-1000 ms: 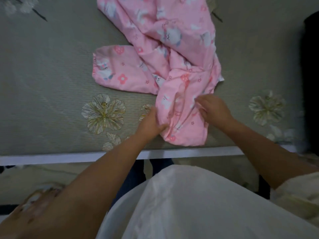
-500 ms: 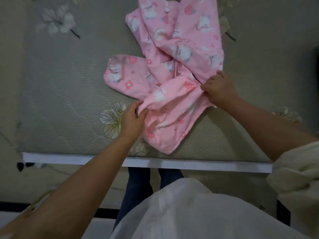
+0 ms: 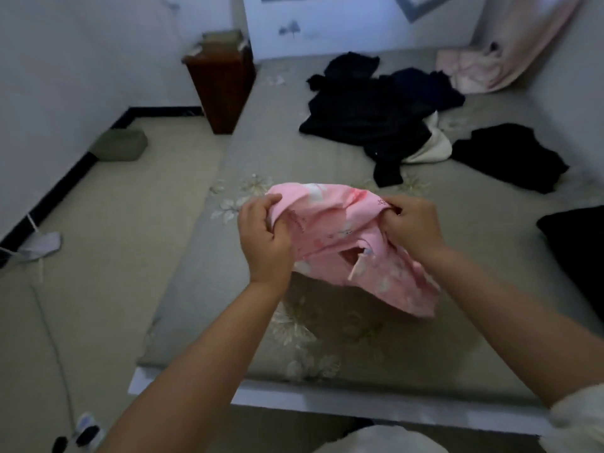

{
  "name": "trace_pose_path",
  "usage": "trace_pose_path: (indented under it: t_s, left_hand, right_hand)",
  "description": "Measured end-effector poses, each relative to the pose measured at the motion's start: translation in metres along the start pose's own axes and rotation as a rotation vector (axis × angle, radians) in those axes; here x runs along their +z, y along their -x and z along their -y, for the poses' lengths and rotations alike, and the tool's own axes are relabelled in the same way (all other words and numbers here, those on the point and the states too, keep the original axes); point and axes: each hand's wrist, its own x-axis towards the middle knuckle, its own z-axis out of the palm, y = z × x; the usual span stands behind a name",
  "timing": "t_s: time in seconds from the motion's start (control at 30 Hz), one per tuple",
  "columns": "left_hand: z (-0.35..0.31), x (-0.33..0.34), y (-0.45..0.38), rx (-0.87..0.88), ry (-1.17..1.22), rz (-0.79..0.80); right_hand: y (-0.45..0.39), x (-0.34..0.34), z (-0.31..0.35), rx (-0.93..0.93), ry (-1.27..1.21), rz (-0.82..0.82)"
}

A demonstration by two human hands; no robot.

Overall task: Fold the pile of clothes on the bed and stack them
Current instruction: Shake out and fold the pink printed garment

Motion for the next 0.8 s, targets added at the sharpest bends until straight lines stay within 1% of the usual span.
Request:
trace_pose_path:
  t_s: [0.07, 0.17, 0.23, 0.33, 0.4, 0.5, 0.57, 0.7, 0.8]
  left_hand:
    - [-0.018, -0.031, -0.005, 0.065, 0.035, -0.015]
    - [-0.047, -0.068, -0.013, 0.106, 0.112, -0.055]
    - [-0.068, -0.087, -0.021, 0.166, 0.157, -0.087]
    - [-0.099, -0.114, -0.037, 0.309, 0.218, -0.164]
    - [-0.114, -0.128, -0.048, 0.392, 0.246, -0.229]
    - [-0.121, -0.137, -0.058, 0.502, 0.252, -0.269]
    - [-0.116, -0.131, -0.065, 0.52, 0.25, -0.262]
    - [-0.096, -0.094, -0.089, 0.408, 0.244, -0.178]
    - [-0.071, -0.042, -0.115, 0.35, 0.169, -0.07]
  right_hand:
    - [0.009, -0.014, 0.044, 0.019, -0.112, -0.064]
    - [0.019, -0.038, 0.103, 0.019, -0.271, -0.109]
    - [0.025, -0.054, 0.136, 0.018, -0.398, -0.124]
    - [0.033, -0.077, 0.175, -0.005, -0.586, -0.092]
    - [0.038, -0.088, 0.19, -0.005, -0.677, -0.021]
    - [0.042, -0.091, 0.201, 0.017, -0.747, 0.061]
    - [0.037, -0.088, 0.2, 0.048, -0.722, 0.081]
    - [0.003, -0.063, 0.174, 0.179, -0.592, 0.123]
    - [-0.039, -0.031, 0.133, 0.285, -0.499, 0.112]
